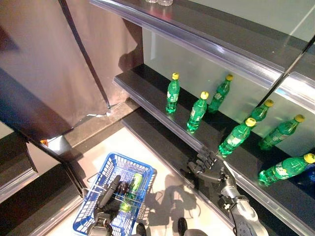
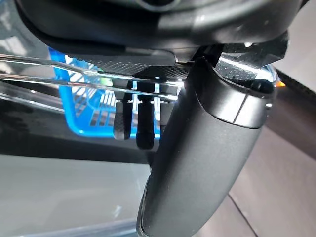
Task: Pick up the drink and place into the basket.
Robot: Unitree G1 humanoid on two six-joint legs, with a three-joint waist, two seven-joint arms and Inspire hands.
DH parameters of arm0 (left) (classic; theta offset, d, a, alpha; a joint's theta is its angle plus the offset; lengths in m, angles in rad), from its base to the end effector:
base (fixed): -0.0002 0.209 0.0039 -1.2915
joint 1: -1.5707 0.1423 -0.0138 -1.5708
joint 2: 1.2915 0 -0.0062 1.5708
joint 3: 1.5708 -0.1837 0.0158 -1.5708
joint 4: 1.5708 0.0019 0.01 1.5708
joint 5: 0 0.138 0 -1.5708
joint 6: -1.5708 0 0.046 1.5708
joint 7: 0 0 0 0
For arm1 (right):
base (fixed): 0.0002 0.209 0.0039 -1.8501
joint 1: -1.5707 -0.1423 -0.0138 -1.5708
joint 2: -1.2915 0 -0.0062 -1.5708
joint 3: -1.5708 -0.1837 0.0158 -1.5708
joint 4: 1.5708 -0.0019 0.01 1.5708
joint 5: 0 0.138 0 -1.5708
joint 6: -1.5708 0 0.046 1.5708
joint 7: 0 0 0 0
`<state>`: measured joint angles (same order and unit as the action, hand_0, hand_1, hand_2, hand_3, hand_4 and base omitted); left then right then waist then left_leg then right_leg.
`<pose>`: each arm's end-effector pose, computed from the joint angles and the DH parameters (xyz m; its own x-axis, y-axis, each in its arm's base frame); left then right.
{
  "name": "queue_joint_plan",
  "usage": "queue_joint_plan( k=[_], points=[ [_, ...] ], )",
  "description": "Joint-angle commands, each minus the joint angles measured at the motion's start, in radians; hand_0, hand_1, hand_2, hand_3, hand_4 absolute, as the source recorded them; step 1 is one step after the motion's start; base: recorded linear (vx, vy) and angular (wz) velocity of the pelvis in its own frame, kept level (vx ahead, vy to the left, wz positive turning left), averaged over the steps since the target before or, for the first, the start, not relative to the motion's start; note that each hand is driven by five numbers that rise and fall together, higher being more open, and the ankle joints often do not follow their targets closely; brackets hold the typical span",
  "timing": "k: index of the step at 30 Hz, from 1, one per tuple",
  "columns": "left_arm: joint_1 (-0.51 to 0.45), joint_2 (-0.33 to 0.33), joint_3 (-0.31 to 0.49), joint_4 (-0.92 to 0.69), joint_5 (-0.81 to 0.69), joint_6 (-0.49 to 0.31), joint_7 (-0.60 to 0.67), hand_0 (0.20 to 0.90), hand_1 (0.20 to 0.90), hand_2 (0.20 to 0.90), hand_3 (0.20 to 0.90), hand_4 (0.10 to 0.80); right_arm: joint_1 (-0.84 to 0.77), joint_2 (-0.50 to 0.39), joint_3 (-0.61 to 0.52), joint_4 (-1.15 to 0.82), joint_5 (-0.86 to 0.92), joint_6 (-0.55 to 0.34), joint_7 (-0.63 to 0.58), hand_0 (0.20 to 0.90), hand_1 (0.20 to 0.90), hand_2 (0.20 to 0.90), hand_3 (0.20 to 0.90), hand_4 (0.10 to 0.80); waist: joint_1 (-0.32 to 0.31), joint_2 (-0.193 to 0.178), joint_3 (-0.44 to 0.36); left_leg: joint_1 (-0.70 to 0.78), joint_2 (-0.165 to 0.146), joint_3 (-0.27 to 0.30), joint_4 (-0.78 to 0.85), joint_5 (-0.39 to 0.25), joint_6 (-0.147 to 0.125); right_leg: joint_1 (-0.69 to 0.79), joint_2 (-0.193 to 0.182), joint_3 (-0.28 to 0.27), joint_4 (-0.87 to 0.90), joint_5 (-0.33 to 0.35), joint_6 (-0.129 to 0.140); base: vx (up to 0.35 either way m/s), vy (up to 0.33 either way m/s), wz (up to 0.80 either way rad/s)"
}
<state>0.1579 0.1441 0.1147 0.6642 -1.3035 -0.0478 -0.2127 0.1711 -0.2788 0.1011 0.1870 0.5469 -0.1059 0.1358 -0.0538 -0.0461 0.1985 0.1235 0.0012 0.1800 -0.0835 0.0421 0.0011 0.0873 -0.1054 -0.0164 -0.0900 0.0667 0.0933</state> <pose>0.1052 0.2175 -0.0818 0.8168 0.1909 -0.5445 -0.5762 0.3194 -0.7523 0.1554 -0.2015 -0.0111 0.9676 0.1021 -0.2307 -0.0345 0.9595 0.2797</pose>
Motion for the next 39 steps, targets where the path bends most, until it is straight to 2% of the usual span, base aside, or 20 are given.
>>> queue_joint_plan(
  k=[1,5,12,18,25,30,39],
  points=[
    [-0.083,0.067,0.091,-0.215,-0.031,-0.125,-0.145,0.300,0.300,0.300,0.200,0.100,-0.033,-0.031,-0.048,-0.064,-0.039,-0.104,-0.015,0.900,0.900,0.900,0.900,0.800,0.023,0.029,-0.122,-0.018,-0.065,-0.093,0.108,-0.126,0.007,0.004,0.075,-0.020,0.019,-0.042,-0.018,0.000,0.000,0.00],
    [-0.073,0.068,0.093,-0.217,-0.024,-0.126,-0.127,0.300,0.300,0.300,0.200,0.100,-0.020,-0.047,-0.049,-0.088,-0.107,-0.128,-0.052,0.900,0.900,0.900,0.900,0.800,0.018,0.028,-0.117,-0.018,-0.069,-0.097,0.128,-0.138,0.012,0.002,0.071,-0.008,0.034,-0.048,-0.017,0.000,0.000,0.00],
    [-0.076,0.070,0.113,-0.215,-0.016,-0.181,-0.020,0.300,0.300,0.300,0.200,0.100,0.019,-0.103,-0.069,-0.174,-0.248,-0.181,-0.151,0.900,0.900,0.900,0.900,0.800,-0.008,0.023,-0.084,-0.058,-0.084,-0.111,0.250,-0.184,0.027,-0.038,0.048,0.036,0.133,-0.069,-0.014,-0.004,-0.009,-0.11],
    [-0.077,0.077,0.101,-0.207,-0.022,-0.221,-0.022,0.300,0.300,0.300,0.200,0.100,0.043,-0.132,-0.084,-0.211,-0.257,-0.238,-0.224,0.900,0.900,0.900,0.900,0.800,-0.044,0.035,-0.024,-0.083,-0.085,-0.100,0.288,-0.206,0.047,-0.105,0.040,0.090,0.198,-0.066,0.006,-0.012,-0.018,-0.32],
    [-0.095,0.081,0.048,-0.236,-0.066,-0.263,-0.008,0.300,0.300,0.300,0.200,0.100,0.016,-0.131,-0.102,-0.242,-0.268,-0.315,-0.370,0.900,0.900,0.900,0.900,0.800,-0.088,0.055,0.041,-0.127,-0.081,-0.057,0.267,-0.185,0.053,-0.180,0.055,0.142,0.188,-0.023,0.031,-0.091,-0.023,-0.37],
    [-0.068,0.073,0.041,-0.257,-0.073,-0.255,0.004,0.300,0.300,0.300,0.200,0.100,0.059,-0.134,-0.138,-0.258,-0.245,-0.331,-0.347,0.900,0.900,0.900,0.900,0.800,-0.106,0.051,0.038,-0.109,-0.081,-0.025,0.246,-0.183,0.058,-0.180,0.071,0.153,0.157,-0.001,0.040,0.057,-0.045,-0.30],
    [-0.061,0.059,0.034,-0.256,-0.059,-0.246,0.031,0.300,0.300,0.300,0.200,0.100,0.077,-0.140,-0.139,-0.274,-0.265,-0.325,-0.351,0.900,0.900,0.900,0.900,0.800,-0.106,0.040,0.026,-0.090,-0.081,-0.013,0.256,-0.185,0.065,-0.166,0.092,0.143,0.140,0.008,0.032,0.083,-0.044,-0.18]
  ],
)
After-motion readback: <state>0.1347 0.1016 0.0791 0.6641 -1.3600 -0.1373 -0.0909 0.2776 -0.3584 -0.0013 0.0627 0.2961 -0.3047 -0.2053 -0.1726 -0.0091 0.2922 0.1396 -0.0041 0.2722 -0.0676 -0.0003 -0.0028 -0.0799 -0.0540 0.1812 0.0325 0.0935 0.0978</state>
